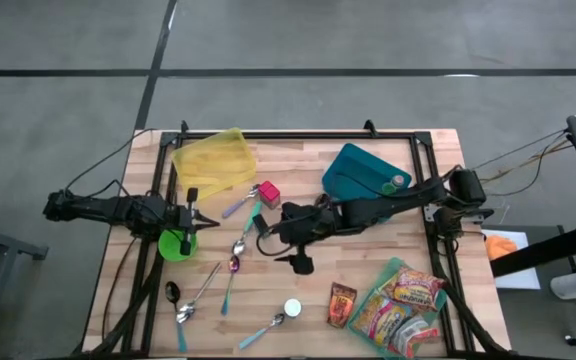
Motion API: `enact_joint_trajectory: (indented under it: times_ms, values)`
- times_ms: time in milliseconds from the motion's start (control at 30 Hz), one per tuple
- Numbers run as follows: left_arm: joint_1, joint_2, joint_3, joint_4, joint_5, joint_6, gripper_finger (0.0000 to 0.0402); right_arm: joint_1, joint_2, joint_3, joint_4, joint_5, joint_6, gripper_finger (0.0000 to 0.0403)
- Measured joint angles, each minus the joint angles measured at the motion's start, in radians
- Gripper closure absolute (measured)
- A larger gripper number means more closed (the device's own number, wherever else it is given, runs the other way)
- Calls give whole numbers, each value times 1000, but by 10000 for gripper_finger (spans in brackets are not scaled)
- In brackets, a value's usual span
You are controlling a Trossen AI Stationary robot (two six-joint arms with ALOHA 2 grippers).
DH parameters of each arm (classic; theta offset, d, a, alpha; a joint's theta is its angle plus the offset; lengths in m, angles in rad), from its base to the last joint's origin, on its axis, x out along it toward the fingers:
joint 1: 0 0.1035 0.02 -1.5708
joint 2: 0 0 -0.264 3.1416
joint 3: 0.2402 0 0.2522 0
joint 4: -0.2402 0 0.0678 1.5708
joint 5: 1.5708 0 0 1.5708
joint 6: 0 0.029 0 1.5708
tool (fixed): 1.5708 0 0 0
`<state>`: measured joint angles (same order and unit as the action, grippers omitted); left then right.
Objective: Pick & Place Food Item
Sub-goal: Put the red seasoning can into the blue bin
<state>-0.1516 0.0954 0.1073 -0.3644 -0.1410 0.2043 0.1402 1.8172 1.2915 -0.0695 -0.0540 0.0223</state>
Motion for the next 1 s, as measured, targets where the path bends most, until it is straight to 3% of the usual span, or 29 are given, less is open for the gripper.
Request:
enact_joint_trajectory:
  times_ms: [167, 367, 567, 800, 933, 1000]
  values:
    - [0, 0, 0, 0, 0, 0, 401, -2, 0, -61, 114, 15, 13, 46]
    - [0, 0, 0, 0, 0, 0, 401, -1, 0, -67, 111, 223, 53, 46]
    - [0, 0, 0, 0, 0, 0, 401, -68, 2, 42, -27, 234, 200, 46]
    - [0, 0, 0, 0, 0, 0, 401, -139, 76, 151, -96, 319, 307, 46]
    - [0, 0, 0, 0, 0, 0, 401, -159, 155, 240, -228, 329, 310, 46]
    - [0, 0, 0, 0, 0, 0, 401, -163, 196, 276, -270, 383, 303, 46]
